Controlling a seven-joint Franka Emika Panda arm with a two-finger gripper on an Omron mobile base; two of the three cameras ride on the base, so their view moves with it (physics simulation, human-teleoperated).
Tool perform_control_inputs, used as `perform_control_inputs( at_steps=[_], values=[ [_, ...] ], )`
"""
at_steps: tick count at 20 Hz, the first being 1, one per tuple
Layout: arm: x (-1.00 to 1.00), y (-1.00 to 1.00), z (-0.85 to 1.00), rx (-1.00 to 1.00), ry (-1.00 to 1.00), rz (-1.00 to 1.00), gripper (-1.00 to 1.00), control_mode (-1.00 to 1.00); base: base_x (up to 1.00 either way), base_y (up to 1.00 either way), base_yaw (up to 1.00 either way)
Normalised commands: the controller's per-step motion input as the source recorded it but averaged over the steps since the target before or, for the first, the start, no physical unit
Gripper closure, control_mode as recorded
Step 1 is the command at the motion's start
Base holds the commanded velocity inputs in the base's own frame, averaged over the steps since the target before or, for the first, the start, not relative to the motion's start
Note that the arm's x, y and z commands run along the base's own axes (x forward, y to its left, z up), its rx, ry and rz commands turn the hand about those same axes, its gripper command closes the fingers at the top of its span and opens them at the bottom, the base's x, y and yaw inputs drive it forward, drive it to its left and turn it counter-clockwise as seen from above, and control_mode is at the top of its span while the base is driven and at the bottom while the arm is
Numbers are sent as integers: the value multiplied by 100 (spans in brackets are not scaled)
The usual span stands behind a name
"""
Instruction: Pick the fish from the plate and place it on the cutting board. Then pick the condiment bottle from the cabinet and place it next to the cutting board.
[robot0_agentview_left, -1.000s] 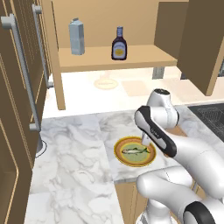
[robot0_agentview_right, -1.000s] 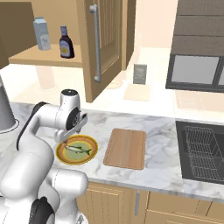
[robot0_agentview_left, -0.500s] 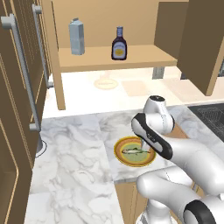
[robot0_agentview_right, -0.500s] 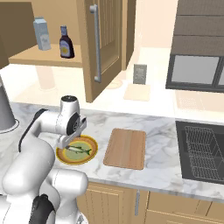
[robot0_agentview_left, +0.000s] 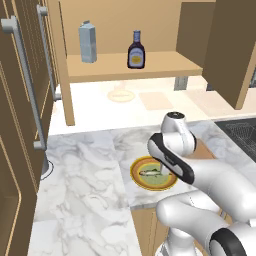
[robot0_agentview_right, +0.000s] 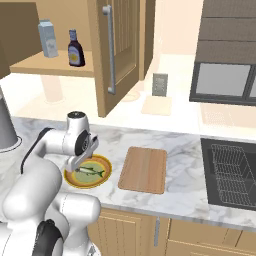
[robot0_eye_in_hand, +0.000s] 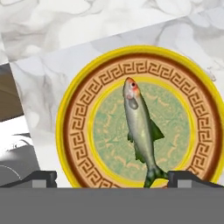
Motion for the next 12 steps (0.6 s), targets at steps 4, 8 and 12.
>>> perform_control_inputs(
  at_steps=[4, 8, 12],
  values=[
    [0, 4, -18, 0, 0, 1, -100, -100, 0, 0, 0],
    [0, 4, -22, 0, 0, 2, -100, -100, 0, 0, 0],
    [2, 3, -26, 0, 0, 2, -100, -100, 0, 0, 0]
  ],
)
